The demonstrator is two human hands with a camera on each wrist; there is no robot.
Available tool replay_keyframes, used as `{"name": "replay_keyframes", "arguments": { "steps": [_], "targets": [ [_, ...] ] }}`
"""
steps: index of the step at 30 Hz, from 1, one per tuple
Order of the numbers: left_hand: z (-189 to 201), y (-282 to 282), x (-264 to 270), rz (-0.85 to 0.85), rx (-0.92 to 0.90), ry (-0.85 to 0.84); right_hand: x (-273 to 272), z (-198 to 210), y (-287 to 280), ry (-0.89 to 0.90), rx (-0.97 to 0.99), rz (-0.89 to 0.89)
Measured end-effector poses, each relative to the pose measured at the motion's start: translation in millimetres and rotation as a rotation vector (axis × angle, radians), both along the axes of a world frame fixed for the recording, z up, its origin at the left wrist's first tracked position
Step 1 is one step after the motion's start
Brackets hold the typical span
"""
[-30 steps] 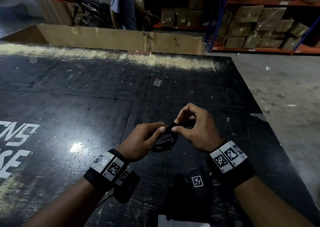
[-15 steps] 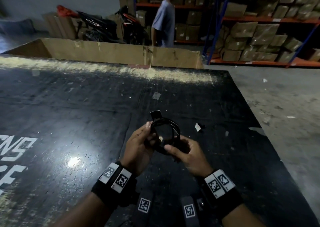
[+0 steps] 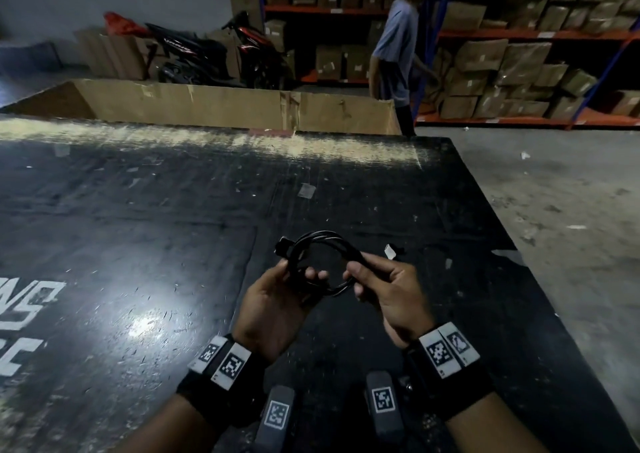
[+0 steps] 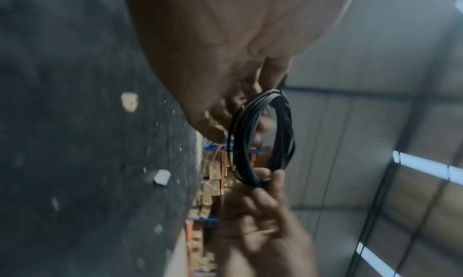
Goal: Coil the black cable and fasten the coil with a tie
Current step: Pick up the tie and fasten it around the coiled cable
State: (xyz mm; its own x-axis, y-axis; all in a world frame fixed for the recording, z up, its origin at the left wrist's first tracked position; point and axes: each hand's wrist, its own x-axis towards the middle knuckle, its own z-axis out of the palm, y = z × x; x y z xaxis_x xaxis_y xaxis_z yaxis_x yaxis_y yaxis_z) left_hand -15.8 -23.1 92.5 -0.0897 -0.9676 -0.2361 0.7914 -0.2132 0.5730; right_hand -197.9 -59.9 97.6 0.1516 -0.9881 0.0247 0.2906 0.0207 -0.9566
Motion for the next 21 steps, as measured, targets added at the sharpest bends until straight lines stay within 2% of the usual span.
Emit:
{"name": "replay_keyframes", "arguments": {
  "steps": [3, 5, 7, 9, 12, 13, 15, 16, 18, 21],
  "targets": [
    [-0.7, -3.3, 3.2, 0.123, 0.024, -0.254, -13.6, 10.8, -11.5, 0.216, -0.063, 0.066],
    [1.0, -9.1, 11.5, 0.234, -0.028, -0.498, -22.1, 17.8, -18.1, 0.362, -0.088, 0.132],
    [6.7, -16.5, 20.2, 0.234, -0.119, -0.717, -28.2, 23.9, -21.6, 0.508, -0.112, 0.207],
    [13.6, -20.5, 19.9, 0.093, -0.244, -0.932, -31.0, 29.1, -23.4, 0.657, -0.155, 0.311],
    [17.2, -19.5, 4.6, -0.286, -0.337, -1.091, -27.2, 31.4, -24.7, 0.759, -0.195, 0.461],
    [15.1, -19.2, -0.2, -0.383, -0.336, -1.144, -24.9, 30.1, -24.4, 0.780, -0.204, 0.465],
    [6.8, -20.7, -3.1, -0.474, -0.381, -1.319, -23.5, 21.3, -22.6, 0.772, -0.184, 0.409],
    [2.8, -20.9, -2.9, -0.475, -0.421, -1.376, -24.9, 15.8, -20.4, 0.734, -0.140, 0.369],
    [-5.6, -19.9, -1.5, -0.427, -0.465, -1.378, -28.5, 4.9, -12.8, 0.666, -0.079, 0.297],
    [-21.1, -16.1, -1.2, -0.416, -0.399, -1.230, -32.7, -12.4, -3.7, 0.575, -0.070, 0.240]
  ]
}}
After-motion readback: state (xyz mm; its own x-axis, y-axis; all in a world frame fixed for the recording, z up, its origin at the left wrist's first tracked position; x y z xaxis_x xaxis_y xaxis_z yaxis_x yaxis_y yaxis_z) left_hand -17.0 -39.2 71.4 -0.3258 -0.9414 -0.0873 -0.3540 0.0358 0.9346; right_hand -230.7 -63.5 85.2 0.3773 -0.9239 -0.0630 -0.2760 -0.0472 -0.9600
